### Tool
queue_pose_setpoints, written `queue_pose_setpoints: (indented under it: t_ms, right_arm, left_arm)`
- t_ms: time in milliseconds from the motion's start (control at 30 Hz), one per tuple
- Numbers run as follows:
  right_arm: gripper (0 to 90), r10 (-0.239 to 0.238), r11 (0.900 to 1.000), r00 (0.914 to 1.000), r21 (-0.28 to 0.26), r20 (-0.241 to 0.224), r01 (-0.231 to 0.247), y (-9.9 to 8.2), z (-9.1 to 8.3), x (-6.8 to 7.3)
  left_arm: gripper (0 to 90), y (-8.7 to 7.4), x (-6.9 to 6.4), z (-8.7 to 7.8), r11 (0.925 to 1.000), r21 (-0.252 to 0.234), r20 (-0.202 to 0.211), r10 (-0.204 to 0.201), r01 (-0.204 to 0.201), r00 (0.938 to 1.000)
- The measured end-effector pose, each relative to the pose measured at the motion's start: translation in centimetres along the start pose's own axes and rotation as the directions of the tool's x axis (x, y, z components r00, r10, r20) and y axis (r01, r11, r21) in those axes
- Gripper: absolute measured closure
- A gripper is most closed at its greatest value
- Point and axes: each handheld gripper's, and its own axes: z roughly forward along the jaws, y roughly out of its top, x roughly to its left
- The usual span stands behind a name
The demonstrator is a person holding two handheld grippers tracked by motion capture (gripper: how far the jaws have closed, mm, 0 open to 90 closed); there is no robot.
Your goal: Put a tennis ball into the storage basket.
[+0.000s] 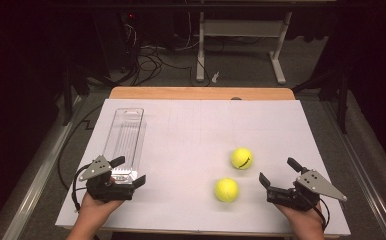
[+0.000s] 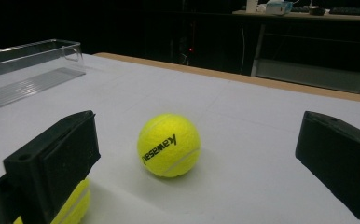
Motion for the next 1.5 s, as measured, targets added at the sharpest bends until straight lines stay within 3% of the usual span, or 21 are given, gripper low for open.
queue_pose_setpoints:
  t_ms: [500,767,1500]
  right_arm:
    - [0.3,0.002,0.9999,1.0000,-0.015,0.006,-0.002,0.02,-0.15,-0.16]
    - [0.3,-0.007,1.0000,1.0000,-0.003,-0.002,0.007,-0.06,0.08,-0.01]
    - [0.3,-0.011,0.9999,0.9999,0.001,-0.006,0.011,-0.18,0.19,0.02]
  left_arm:
    - [0.4,0.17,0.01,-0.16,0.9996,-0.015,0.014,-0.024,0.025,0.9996]
    - [0.3,0.20,-0.10,-0.18,0.9997,-0.019,0.020,-0.018,0.018,0.9996]
    - [0.3,0.32,0.51,-0.86,0.9974,-0.066,0.006,-0.029,0.030,0.9996]
